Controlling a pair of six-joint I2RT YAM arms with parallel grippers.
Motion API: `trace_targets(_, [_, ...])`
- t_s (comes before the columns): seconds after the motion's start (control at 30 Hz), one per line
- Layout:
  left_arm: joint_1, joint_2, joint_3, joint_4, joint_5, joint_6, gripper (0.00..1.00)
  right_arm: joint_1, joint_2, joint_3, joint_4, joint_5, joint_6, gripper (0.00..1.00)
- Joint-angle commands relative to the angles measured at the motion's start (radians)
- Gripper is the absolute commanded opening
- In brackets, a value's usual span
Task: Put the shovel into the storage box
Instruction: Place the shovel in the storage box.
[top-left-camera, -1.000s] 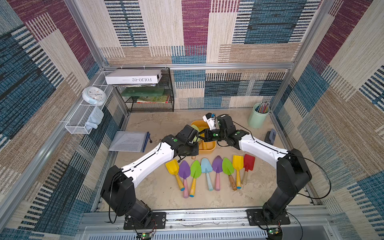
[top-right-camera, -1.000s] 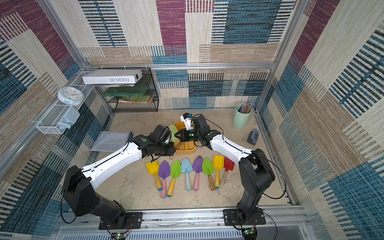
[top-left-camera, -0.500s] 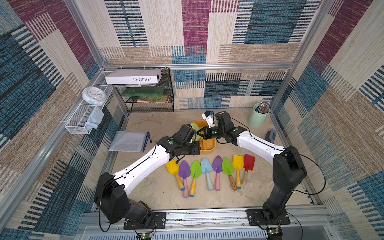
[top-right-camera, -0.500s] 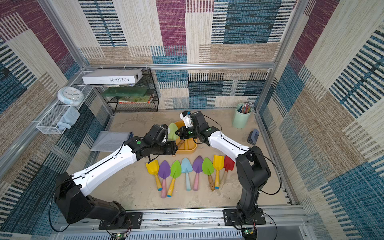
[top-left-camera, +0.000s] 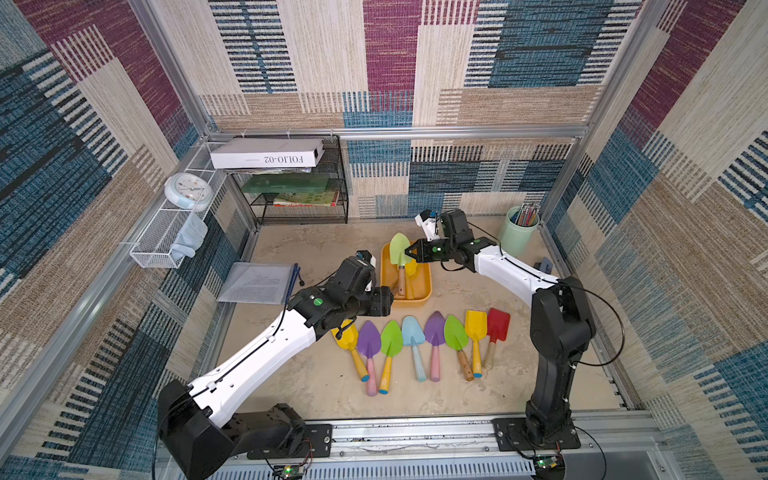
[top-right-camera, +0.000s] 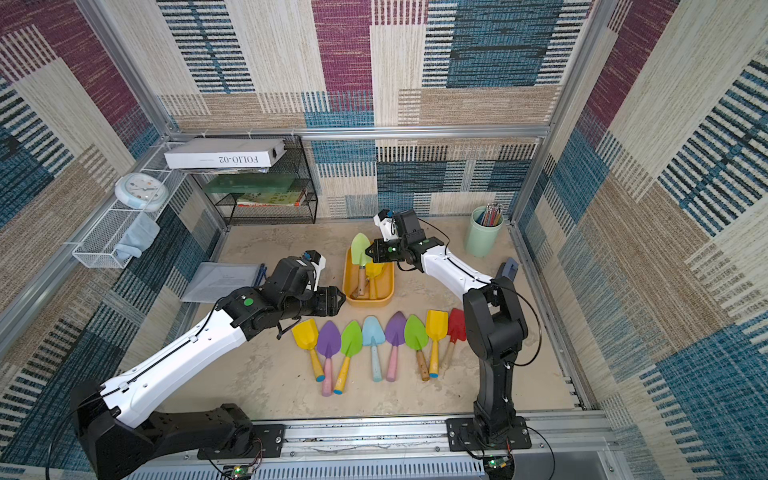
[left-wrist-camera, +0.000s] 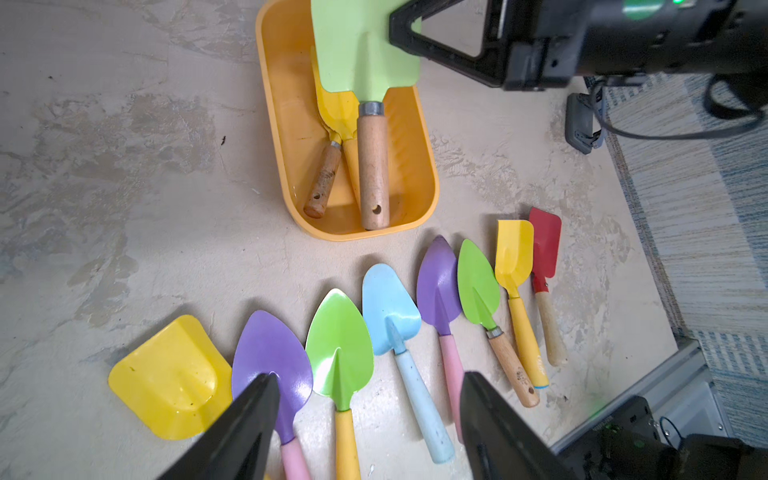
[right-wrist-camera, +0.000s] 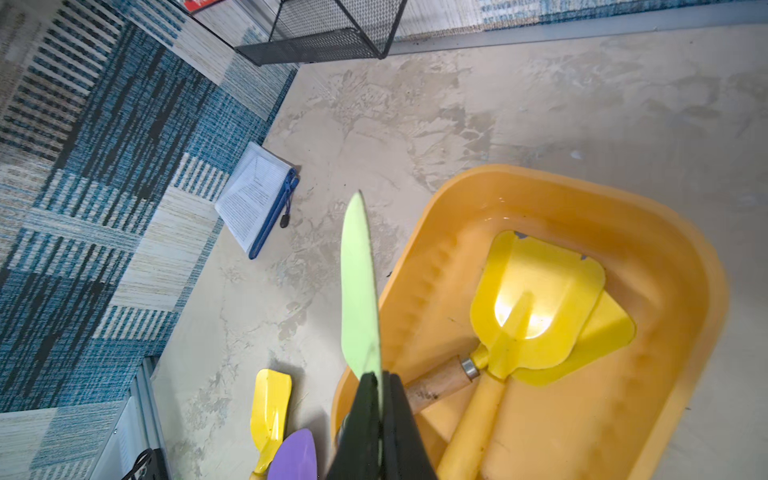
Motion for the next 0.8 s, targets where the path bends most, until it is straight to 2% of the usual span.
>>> trace_targets(0.0, [0.001,-0.024,-0.012,0.033,-0.02,0.025,0.73,-0.009,0.047,0.042,-0.021,-0.027,-0.028,0.0])
trace_targets(0.77, [0.002,-0.051,-0.044,0.02,-0.042,0.049,0.73,-0.022,0.267,0.138,0.028,-0.071,-0.003,0.0])
